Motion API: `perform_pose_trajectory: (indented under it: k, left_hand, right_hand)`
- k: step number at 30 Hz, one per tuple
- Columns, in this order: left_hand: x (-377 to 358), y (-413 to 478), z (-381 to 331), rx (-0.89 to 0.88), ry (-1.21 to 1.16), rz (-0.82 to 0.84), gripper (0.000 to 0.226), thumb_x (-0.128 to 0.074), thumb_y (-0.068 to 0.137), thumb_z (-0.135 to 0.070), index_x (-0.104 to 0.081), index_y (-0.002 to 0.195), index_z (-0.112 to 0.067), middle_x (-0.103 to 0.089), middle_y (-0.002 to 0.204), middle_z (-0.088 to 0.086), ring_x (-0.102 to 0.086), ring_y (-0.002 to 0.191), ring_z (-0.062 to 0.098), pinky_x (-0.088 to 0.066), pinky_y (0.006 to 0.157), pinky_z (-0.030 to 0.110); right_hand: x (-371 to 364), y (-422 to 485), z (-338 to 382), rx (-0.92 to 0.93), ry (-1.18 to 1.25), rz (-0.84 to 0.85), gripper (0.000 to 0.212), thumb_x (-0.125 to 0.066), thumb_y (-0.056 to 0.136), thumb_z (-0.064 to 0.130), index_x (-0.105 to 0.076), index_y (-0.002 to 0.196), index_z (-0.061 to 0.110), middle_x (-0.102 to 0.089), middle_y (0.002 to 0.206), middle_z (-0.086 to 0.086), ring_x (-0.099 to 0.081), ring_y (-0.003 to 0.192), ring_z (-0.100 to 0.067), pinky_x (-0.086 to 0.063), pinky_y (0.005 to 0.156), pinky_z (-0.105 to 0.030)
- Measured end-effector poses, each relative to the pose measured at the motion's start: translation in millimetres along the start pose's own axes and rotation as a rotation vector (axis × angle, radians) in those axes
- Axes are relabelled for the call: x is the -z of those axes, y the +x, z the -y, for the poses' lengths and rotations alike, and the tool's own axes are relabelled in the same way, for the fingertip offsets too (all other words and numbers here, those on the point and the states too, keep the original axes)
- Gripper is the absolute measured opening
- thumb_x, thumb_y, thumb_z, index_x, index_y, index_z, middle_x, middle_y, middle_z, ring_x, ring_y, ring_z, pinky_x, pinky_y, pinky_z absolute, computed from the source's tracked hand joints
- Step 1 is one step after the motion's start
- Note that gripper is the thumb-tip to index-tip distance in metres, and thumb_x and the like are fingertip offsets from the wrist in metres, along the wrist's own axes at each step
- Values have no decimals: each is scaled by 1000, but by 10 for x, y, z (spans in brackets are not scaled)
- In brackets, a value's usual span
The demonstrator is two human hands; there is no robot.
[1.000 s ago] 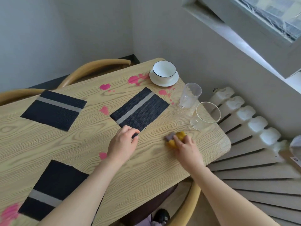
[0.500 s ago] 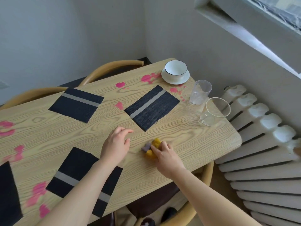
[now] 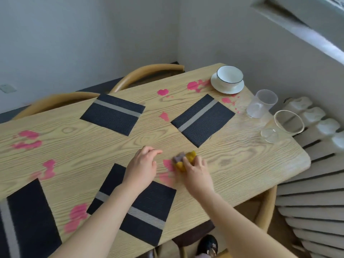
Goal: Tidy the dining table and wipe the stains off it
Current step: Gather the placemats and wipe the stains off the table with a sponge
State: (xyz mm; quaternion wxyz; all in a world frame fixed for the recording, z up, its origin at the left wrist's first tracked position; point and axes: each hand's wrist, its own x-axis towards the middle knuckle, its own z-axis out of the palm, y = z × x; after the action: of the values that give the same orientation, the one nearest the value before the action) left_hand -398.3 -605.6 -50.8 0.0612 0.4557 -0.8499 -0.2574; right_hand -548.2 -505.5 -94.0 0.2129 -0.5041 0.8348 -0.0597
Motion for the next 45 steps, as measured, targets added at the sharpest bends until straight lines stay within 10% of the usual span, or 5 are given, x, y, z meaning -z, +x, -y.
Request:
perform_pose_trajectory:
  k: [14,23,35,45]
  left_hand:
    - [90,-38,528,-95,-110,-11,40,-47,94,-8,-52,132,-23,-47,129,-7,-45,120,10,-43,87,19]
    - [83,-169,606,-35,-75,9,40,-48,93,-9,-53,130,-22,-48,128,-7,-46,119,12,-42,89,22]
    - [30,291,-30,-122,-64,66,42,-48,94,-11,-49,134,-23,-43,133,-7,-44,121,11,-42,85,19]
    - [-163,1033,-453,317,-507,177,49,-64,86,-21,-49,133,-18,-53,134,1,-52,120,19,-41,100,31]
  right_hand:
    - [-2,11,-158,-207,-105,-108,52,-46,96,19,-37,145,33,-38,121,-10,-42,112,-32,-46,87,-38]
    - [-264,32,581,194,-86,1,51,-49,94,24,-39,141,42,-39,120,-7,-40,110,-28,-52,80,-40]
    - [429,121,-343,-221,5,-163,39,-50,82,63,-68,109,41,-46,100,2,-45,109,-20,-44,78,-31]
    - [1067,1097,-747,-286,46,-196,47,-57,88,22,-54,134,13,-45,137,-9,-39,126,-29,-37,100,-36]
